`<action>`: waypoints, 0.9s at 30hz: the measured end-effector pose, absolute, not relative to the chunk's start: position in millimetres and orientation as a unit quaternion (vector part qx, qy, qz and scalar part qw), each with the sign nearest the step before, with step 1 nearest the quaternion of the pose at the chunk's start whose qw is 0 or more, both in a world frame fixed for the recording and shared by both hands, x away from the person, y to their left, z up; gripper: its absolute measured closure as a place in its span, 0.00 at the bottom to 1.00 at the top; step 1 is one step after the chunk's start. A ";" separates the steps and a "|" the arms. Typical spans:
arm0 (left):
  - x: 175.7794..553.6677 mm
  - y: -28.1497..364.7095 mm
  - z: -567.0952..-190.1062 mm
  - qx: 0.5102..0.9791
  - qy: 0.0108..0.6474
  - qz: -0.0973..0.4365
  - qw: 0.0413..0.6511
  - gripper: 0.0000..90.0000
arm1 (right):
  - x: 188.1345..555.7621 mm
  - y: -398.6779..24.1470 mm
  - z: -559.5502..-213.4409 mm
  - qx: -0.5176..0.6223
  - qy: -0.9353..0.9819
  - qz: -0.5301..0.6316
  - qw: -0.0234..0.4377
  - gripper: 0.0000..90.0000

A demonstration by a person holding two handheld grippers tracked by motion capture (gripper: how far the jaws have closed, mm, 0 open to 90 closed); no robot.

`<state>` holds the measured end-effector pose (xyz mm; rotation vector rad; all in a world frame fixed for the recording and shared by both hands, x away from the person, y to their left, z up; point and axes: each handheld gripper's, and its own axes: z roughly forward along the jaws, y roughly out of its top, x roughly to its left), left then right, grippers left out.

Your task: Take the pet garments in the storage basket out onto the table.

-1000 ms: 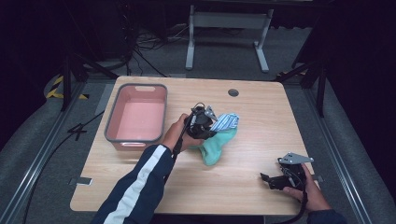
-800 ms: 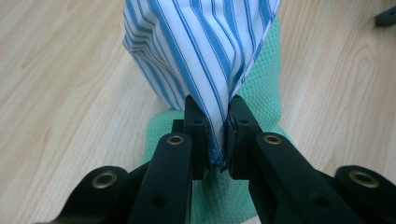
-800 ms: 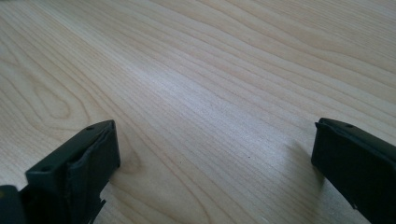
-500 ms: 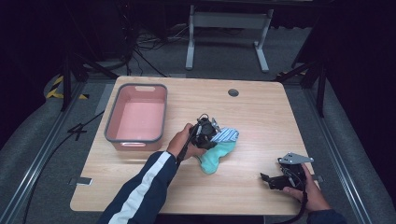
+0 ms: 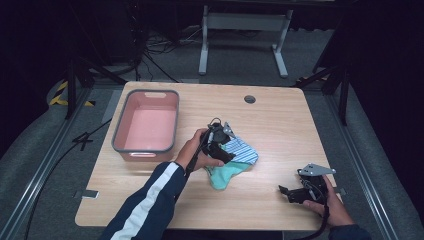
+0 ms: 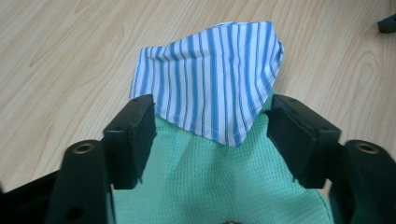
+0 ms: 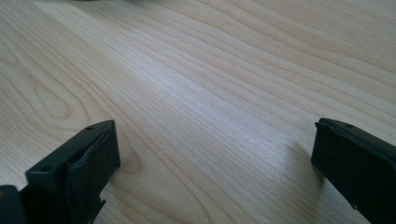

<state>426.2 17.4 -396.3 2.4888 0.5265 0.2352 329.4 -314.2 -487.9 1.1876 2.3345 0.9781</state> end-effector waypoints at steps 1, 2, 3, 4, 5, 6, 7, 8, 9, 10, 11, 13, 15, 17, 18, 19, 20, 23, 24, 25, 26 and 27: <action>424.7 17.9 -395.0 0.933 0.198 0.090 0.288 0.34 | 329.4 -314.2 -487.9 0.419 0.822 0.345 0.172 0.01; 423.1 18.5 -393.9 0.932 0.198 0.092 0.289 0.32 | 329.4 -314.3 -487.9 0.418 0.823 0.345 0.172 0.01; 422.7 19.6 -392.4 0.933 0.194 0.092 0.288 0.29 | 329.4 -314.3 -488.0 0.418 0.823 0.345 0.172 0.01; 421.5 20.4 -391.0 0.933 0.195 0.098 0.286 0.28 | 329.5 -314.3 -488.0 0.418 0.823 0.345 0.172 0.01; 420.5 21.6 -389.6 0.933 0.193 0.104 0.285 0.28 | 329.4 -314.3 -487.9 0.419 0.822 0.344 0.172 0.01; 419.1 24.9 -387.3 0.935 0.186 0.101 0.283 0.25 | 329.4 -314.3 -487.9 0.418 0.823 0.345 0.172 0.01; 419.1 24.9 -387.3 0.935 0.186 0.101 0.283 0.26 | 329.4 -314.3 -487.9 0.418 0.823 0.345 0.172 0.01; 417.7 26.3 -386.3 0.936 0.183 0.101 0.283 0.26 | 329.4 -314.2 -487.9 0.419 0.822 0.345 0.172 0.01; 416.7 28.0 -384.8 0.938 0.177 0.105 0.280 0.26 | 329.3 -314.3 -487.9 0.419 0.822 0.344 0.172 0.01; 415.1 29.7 -383.5 0.938 0.178 0.109 0.278 0.26 | 329.3 -314.3 -487.9 0.419 0.822 0.345 0.172 0.01; 413.7 31.6 -382.0 0.938 0.177 0.110 0.278 0.26 | 329.3 -314.3 -487.9 0.419 0.822 0.345 0.172 0.01; 410.4 35.3 -379.5 0.939 0.171 0.112 0.275 0.28 | 329.3 -314.3 -487.9 0.419 0.822 0.345 0.172 0.01; 406.1 38.8 -377.1 0.940 0.166 0.116 0.275 0.29 | 329.2 -314.3 -487.9 0.419 0.822 0.345 0.172 0.01; 402.2 42.1 -375.1 0.939 0.166 0.118 0.277 0.28 | 329.3 -314.4 -488.0 0.418 0.822 0.345 0.173 0.01; 400.1 44.3 -373.8 0.940 0.161 0.122 0.273 0.28 | 329.3 -314.4 -488.0 0.418 0.823 0.345 0.173 0.01; 398.4 45.4 -373.5 0.940 0.162 0.124 0.272 0.27 | 329.3 -314.4 -488.0 0.418 0.822 0.345 0.173 0.01; 394.5 48.7 -372.9 0.942 0.158 0.132 0.267 0.26 | 329.3 -314.4 -488.0 0.418 0.822 0.345 0.173 0.01; 390.2 52.2 -373.3 0.941 0.159 0.135 0.266 0.26 | 329.3 -314.4 -488.0 0.418 0.823 0.345 0.173 0.01; 388.2 53.9 -373.4 0.942 0.156 0.137 0.262 0.24 | 329.3 -314.4 -488.0 0.418 0.822 0.345 0.173 0.01; 386.4 55.2 -374.2 0.943 0.152 0.141 0.259 0.23 | 329.3 -314.4 -488.0 0.418 0.823 0.345 0.172 0.01; 382.7 57.7 -375.6 0.944 0.152 0.145 0.254 0.23 | 329.5 -314.5 -488.0 0.418 0.823 0.345 0.172 0.01; 382.7 57.7 -375.6 0.944 0.152 0.145 0.254 0.23 | 329.5 -314.5 -488.0 0.418 0.823 0.345 0.172 0.01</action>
